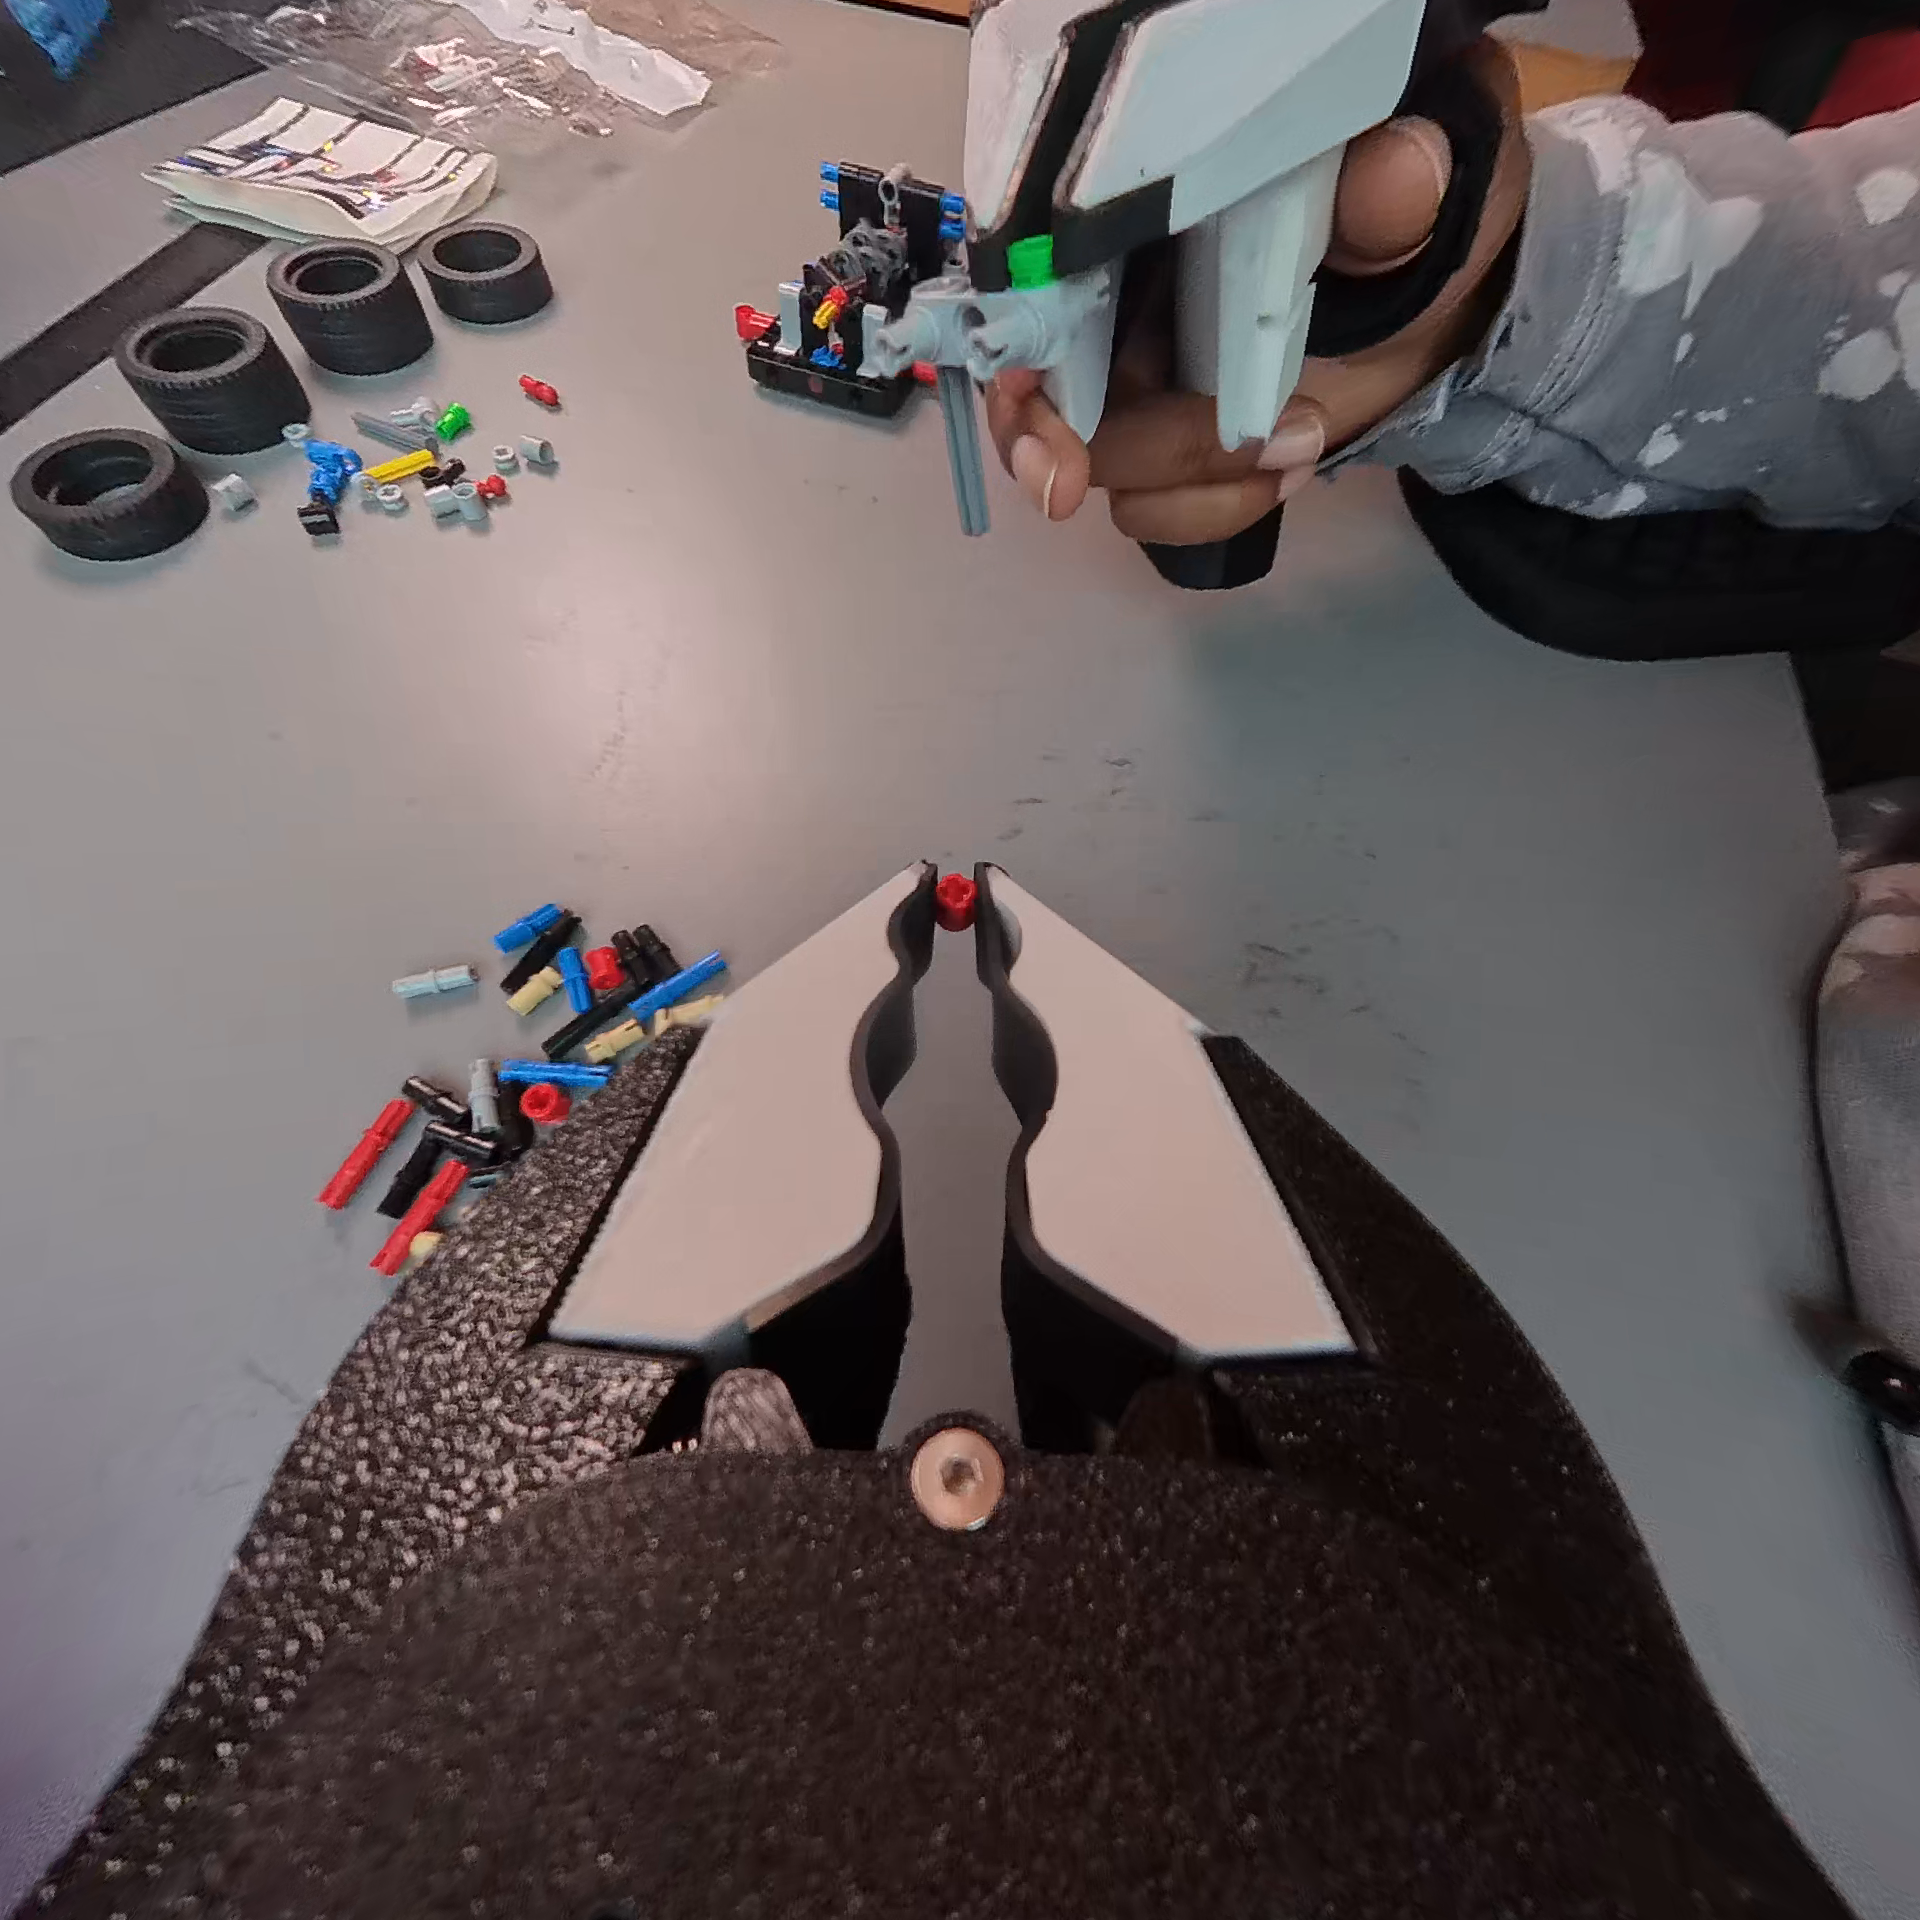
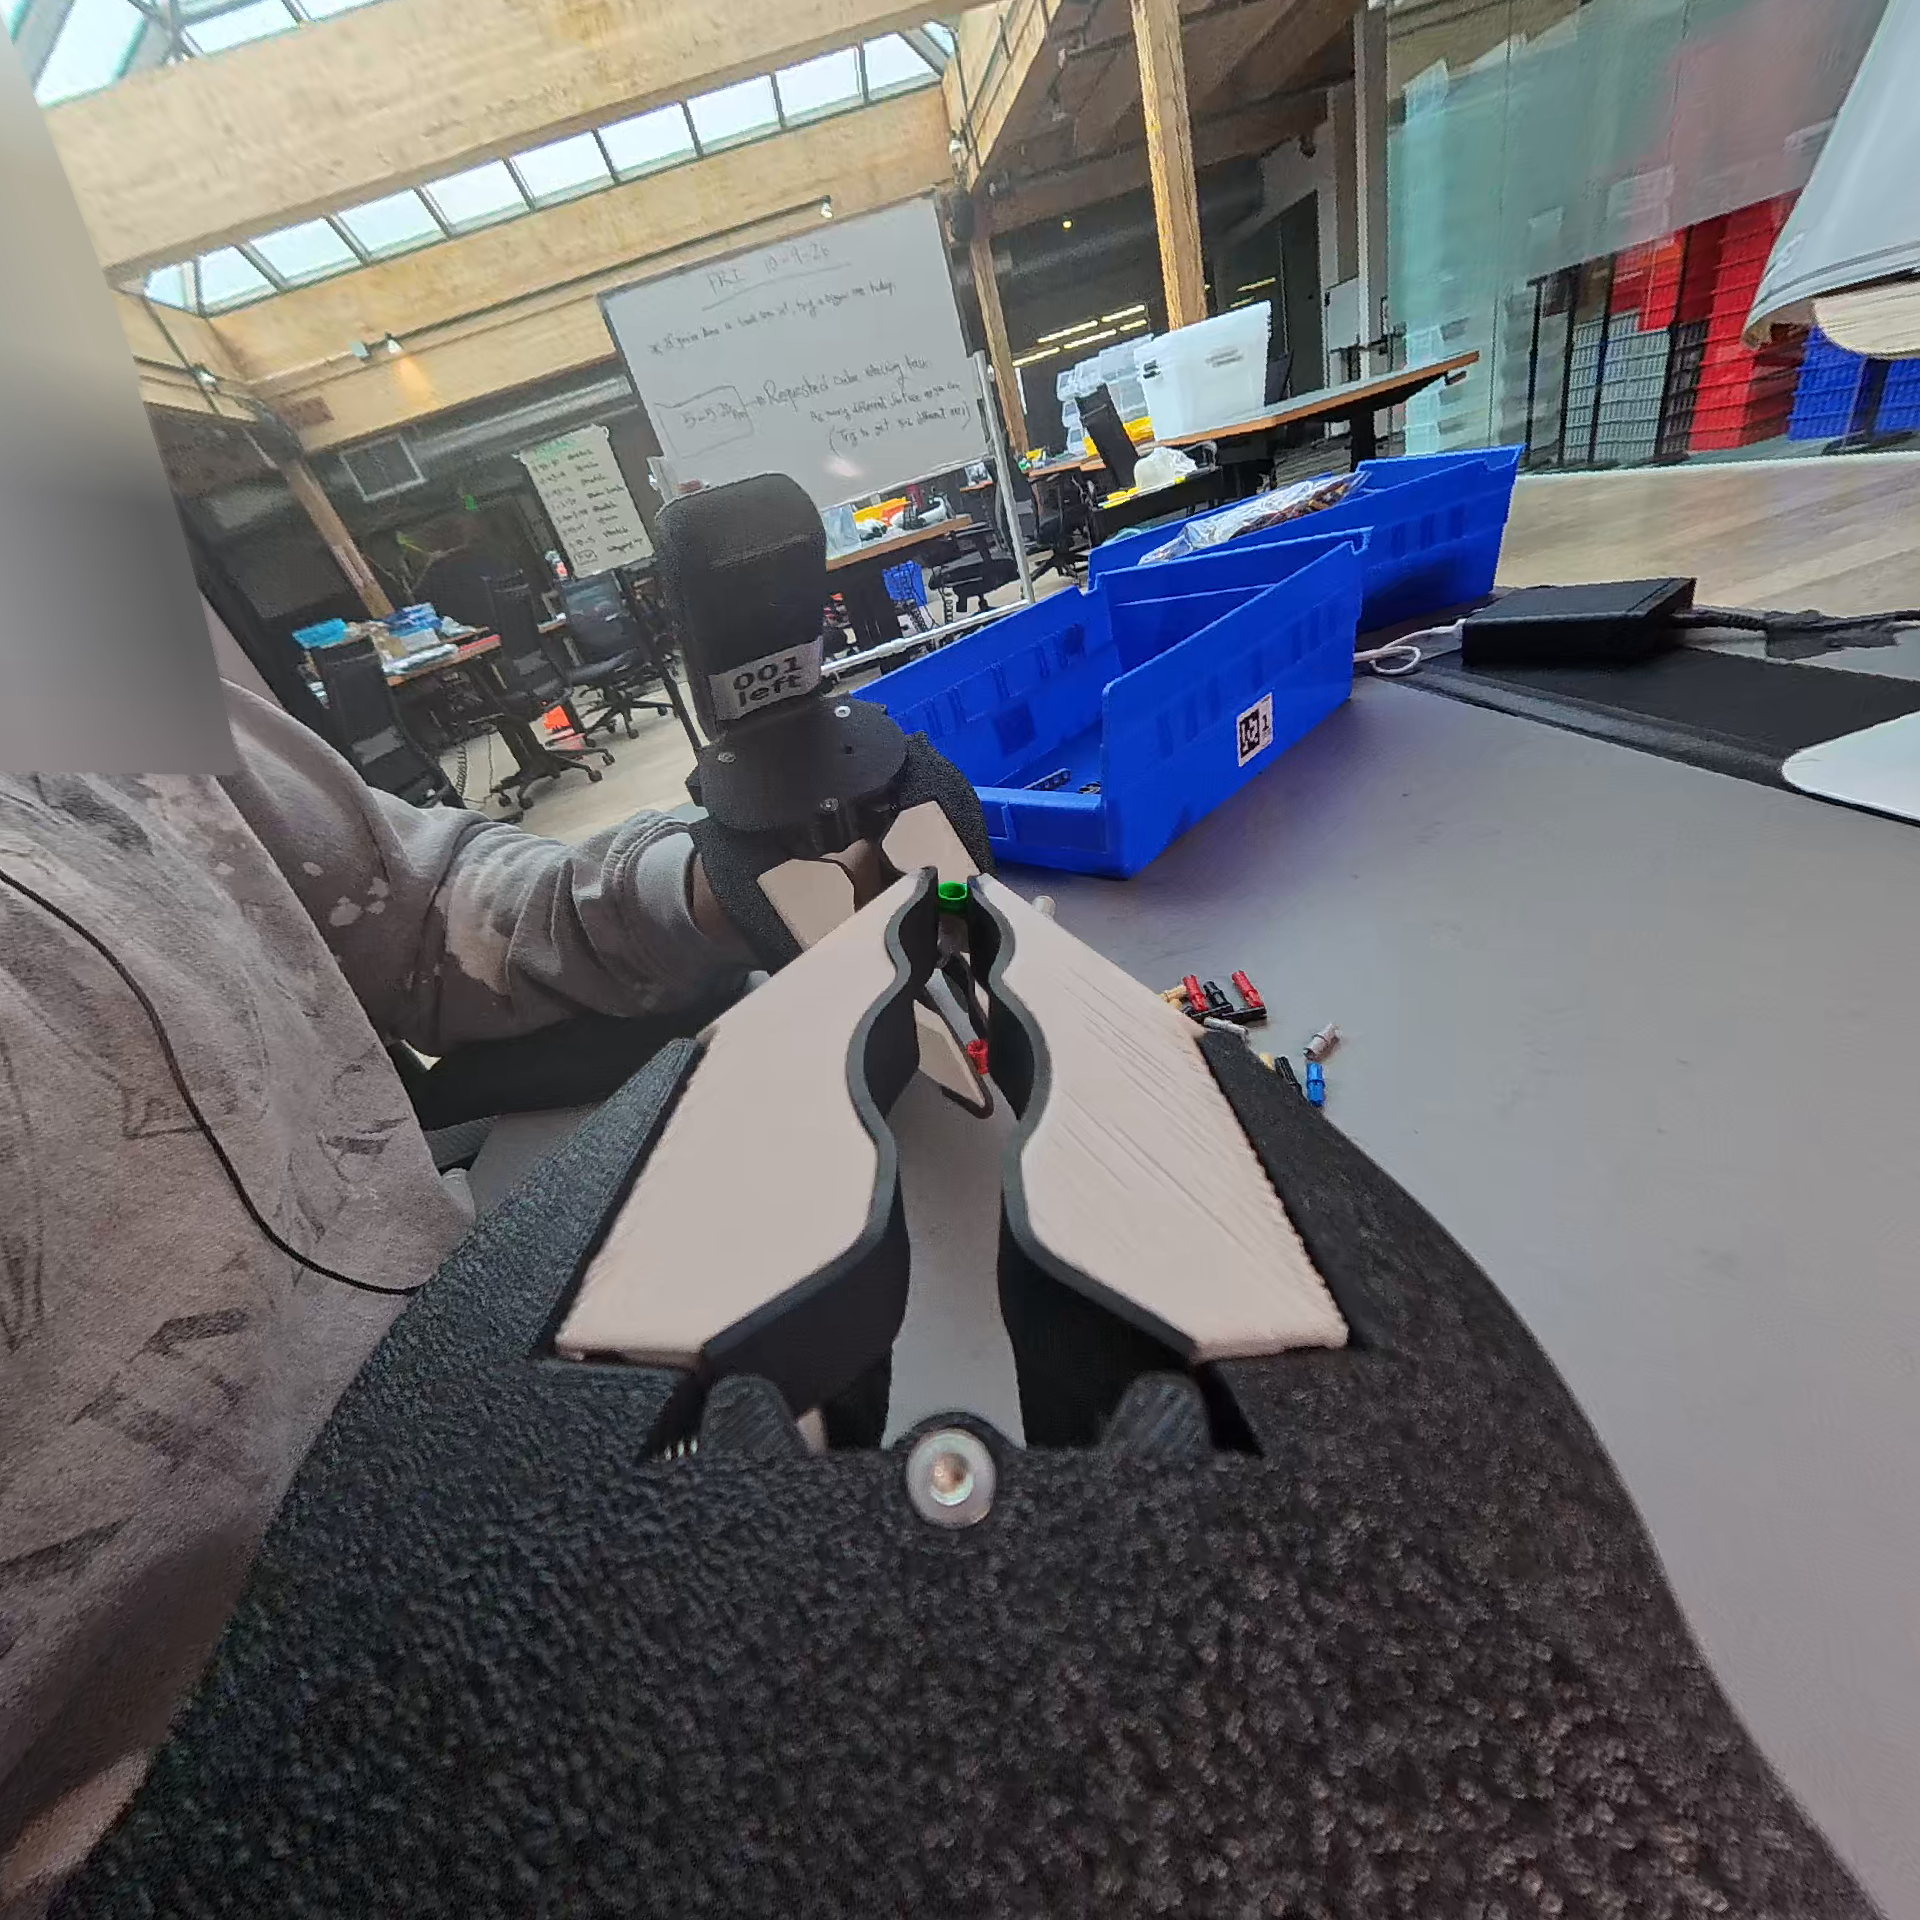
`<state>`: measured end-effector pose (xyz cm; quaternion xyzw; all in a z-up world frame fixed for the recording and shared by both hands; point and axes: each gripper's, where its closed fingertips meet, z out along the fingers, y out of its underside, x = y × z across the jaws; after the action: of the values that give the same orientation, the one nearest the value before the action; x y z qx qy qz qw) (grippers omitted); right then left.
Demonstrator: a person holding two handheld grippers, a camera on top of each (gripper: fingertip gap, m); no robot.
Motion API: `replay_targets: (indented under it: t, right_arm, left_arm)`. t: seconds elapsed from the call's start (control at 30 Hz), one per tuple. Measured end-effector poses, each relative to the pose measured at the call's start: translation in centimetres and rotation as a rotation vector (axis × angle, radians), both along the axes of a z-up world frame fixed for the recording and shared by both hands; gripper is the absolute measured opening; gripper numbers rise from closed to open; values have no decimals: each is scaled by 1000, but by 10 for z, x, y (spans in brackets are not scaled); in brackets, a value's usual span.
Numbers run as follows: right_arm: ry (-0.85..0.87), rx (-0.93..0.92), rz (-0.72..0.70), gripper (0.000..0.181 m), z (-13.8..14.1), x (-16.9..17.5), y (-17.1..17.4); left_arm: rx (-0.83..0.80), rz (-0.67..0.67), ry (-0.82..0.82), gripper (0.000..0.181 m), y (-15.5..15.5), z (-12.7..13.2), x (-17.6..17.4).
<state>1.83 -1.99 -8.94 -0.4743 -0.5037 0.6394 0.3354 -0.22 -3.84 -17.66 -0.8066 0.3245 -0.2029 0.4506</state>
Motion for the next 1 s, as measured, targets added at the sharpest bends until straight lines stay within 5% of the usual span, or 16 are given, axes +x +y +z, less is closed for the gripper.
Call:
replay_targets:
  t: [0.03, 0.2, 0.33, 0.43, 0.67, 1.0]
  right_arm:
    - [-8, 9, -7, 4, -2, 1, 2]
    - [-12, 17, -16, 5, -3, 3, 4]
    - [-17, 20, -6, 5, -5, 4, 1]
    - [-14, -4, -4, 5, -5, 3, 0]
    - [39, -180, 73, 4, 5, -1, -11]
    - [69, -254, 217, 5, 7, -5, -40]
  left_arm:
    - [30, 21, 54, 6, 3, -2, -5]
    - [121, 174, 365, 7, 23, -20, -48]
    - [72, 242, 380, 10, 31, -32, -65]
    - [74, 240, 222, 26, 32, -18, -56]
    - [-108, -72, -619, 29, -2, 59, 14]
    - [-138, -189, -725, 4, -17, 72, 37]
